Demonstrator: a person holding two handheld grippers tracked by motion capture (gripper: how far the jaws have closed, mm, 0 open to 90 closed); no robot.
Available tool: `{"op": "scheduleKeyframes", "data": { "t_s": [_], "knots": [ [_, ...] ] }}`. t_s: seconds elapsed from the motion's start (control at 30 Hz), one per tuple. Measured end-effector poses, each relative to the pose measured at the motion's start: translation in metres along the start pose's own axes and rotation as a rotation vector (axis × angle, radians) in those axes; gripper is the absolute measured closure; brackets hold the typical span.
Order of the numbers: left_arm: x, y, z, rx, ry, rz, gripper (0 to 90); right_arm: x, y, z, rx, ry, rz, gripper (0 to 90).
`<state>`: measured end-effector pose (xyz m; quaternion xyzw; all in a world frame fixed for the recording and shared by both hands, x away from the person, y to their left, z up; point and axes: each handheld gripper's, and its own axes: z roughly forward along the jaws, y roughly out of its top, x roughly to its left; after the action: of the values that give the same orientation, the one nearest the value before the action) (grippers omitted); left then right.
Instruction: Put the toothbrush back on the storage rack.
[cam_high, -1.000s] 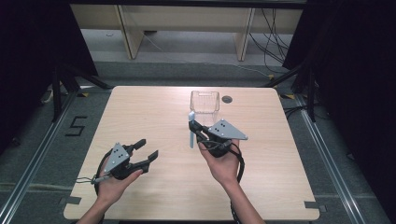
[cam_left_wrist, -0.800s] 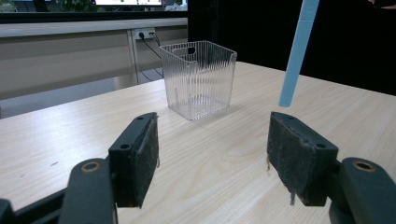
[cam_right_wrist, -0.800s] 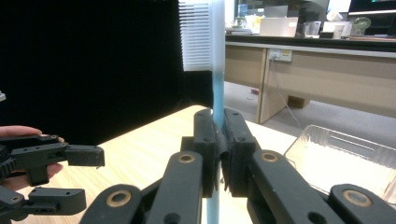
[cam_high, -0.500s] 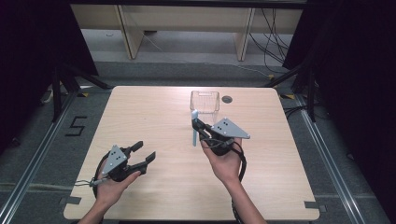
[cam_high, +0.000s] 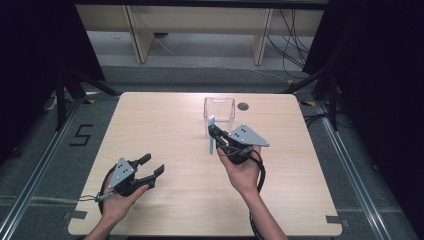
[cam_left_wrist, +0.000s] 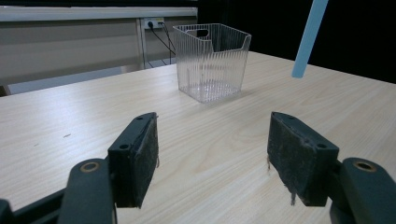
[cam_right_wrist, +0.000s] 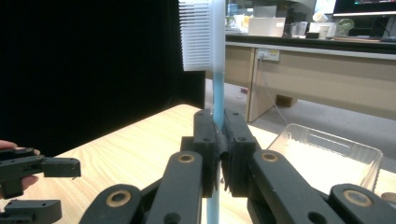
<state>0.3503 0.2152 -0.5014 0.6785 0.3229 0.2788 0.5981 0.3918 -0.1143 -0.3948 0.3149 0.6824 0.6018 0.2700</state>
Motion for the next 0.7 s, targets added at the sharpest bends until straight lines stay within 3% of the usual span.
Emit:
{"op": "scheduleKeyframes", "data": {
  "t_s": [0.03, 0.07, 0.13, 0.2, 0.23, 0.33, 0.37, 0.4, 0.43, 0.5, 0.53, 0.6, 0.63, 0.67, 0.7],
  "knots": [
    [0.000, -0.002, -0.002, 0.029, 0.014, -0.012, 33.4, -0.001, 0.000, 0.000, 0.005, -0.003, 0.013, 85.6],
    [0.002, -0.003, 0.000, 0.003, 0.000, -0.001, 33.4, -0.002, 0.001, 0.000, 0.000, 0.002, 0.004, 85.6],
    [0.001, -0.004, -0.003, 0.035, 0.019, -0.014, 33.4, -0.003, 0.001, -0.001, 0.009, -0.015, -0.001, 85.6],
    [0.002, -0.006, -0.003, 0.036, 0.023, -0.016, 33.4, -0.004, 0.001, 0.000, 0.000, -0.011, 0.003, 85.6],
    [0.004, -0.008, 0.000, 0.009, 0.013, -0.008, 33.4, -0.004, 0.002, -0.001, 0.007, -0.016, 0.005, 85.6],
    [0.004, -0.009, -0.002, 0.034, 0.030, -0.020, 33.3, -0.006, 0.003, 0.000, 0.005, -0.023, -0.001, 85.6],
    [0.007, -0.010, 0.001, 0.006, 0.014, 0.000, 33.3, -0.007, 0.003, 0.000, 0.001, -0.026, -0.003, 85.6],
    [0.006, -0.011, -0.002, 0.034, 0.034, -0.022, 33.3, -0.008, 0.004, -0.001, 0.009, -0.030, -0.012, 85.6],
    [0.006, -0.012, -0.002, 0.035, 0.036, -0.029, 33.3, -0.008, 0.003, 0.000, 0.003, -0.018, 0.012, 85.5],
    [0.007, -0.012, -0.001, 0.036, 0.038, -0.026, 33.3, -0.009, 0.004, 0.000, 0.000, -0.031, 0.003, 85.5],
    [0.010, -0.014, 0.001, 0.006, 0.025, -0.007, 33.3, -0.010, 0.005, 0.001, -0.002, -0.034, 0.003, 85.5],
    [0.008, -0.014, -0.002, 0.037, 0.045, -0.029, 33.3, -0.011, 0.006, 0.001, -0.004, -0.025, 0.008, 85.5],
    [0.008, -0.015, -0.001, 0.034, 0.044, -0.029, 33.2, -0.013, 0.007, 0.001, -0.003, -0.036, -0.012, 85.5],
    [0.008, -0.015, -0.001, 0.035, 0.045, -0.027, 33.3, -0.012, 0.007, 0.002, -0.002, -0.041, 0.008, 85.5],
    [0.008, -0.016, -0.001, 0.035, 0.046, -0.027, 33.3, -0.014, 0.008, 0.002, -0.004, -0.037, -0.006, 85.5]
  ]
}}
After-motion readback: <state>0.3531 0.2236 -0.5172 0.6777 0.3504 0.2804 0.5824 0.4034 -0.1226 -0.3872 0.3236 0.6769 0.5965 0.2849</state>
